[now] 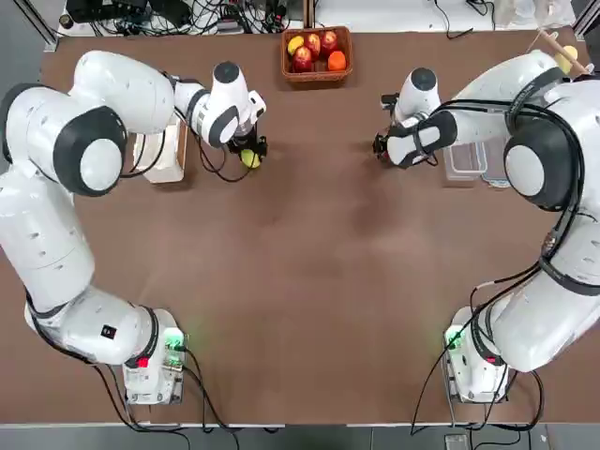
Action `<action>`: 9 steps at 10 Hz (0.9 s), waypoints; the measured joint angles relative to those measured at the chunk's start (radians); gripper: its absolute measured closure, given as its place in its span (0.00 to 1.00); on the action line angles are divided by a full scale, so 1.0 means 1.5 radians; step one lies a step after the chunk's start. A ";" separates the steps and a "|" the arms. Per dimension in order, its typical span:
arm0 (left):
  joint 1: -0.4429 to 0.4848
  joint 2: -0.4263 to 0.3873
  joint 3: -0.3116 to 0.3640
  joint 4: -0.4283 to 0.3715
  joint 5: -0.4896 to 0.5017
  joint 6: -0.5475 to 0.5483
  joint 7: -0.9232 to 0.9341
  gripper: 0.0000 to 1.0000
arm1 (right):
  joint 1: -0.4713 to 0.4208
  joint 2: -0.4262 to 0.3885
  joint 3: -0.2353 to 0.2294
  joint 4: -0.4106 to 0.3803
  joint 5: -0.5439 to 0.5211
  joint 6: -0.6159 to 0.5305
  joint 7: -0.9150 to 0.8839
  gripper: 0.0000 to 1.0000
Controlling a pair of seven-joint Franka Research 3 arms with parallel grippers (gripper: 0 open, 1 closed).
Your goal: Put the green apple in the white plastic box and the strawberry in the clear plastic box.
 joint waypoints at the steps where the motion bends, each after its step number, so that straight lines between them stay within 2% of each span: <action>1: 0.015 -0.001 0.000 0.005 0.001 0.000 0.000 0.24 | 0.000 0.006 0.000 0.000 0.000 0.004 0.000 0.03; 2: 0.026 -0.009 0.000 0.011 0.001 -0.011 0.000 0.24 | 0.000 0.008 0.000 0.000 0.000 0.005 0.000 0.04; 3: 0.035 -0.027 -0.001 0.020 0.001 -0.049 0.000 0.24 | 0.000 0.008 -0.001 0.000 0.000 0.005 0.000 0.14; 6: 0.065 -0.147 -0.001 0.052 -0.018 -0.239 -0.006 0.24 | 0.000 0.001 -0.006 0.001 0.000 0.000 0.000 0.61; 8: 0.128 -0.221 0.001 0.049 -0.029 -0.325 -0.003 0.24 | 0.000 0.001 -0.006 0.001 0.000 -0.001 0.001 0.64; 9: 0.167 -0.235 0.001 0.042 -0.029 -0.338 0.001 0.24 | 0.000 0.001 -0.006 0.001 0.000 -0.001 0.001 0.64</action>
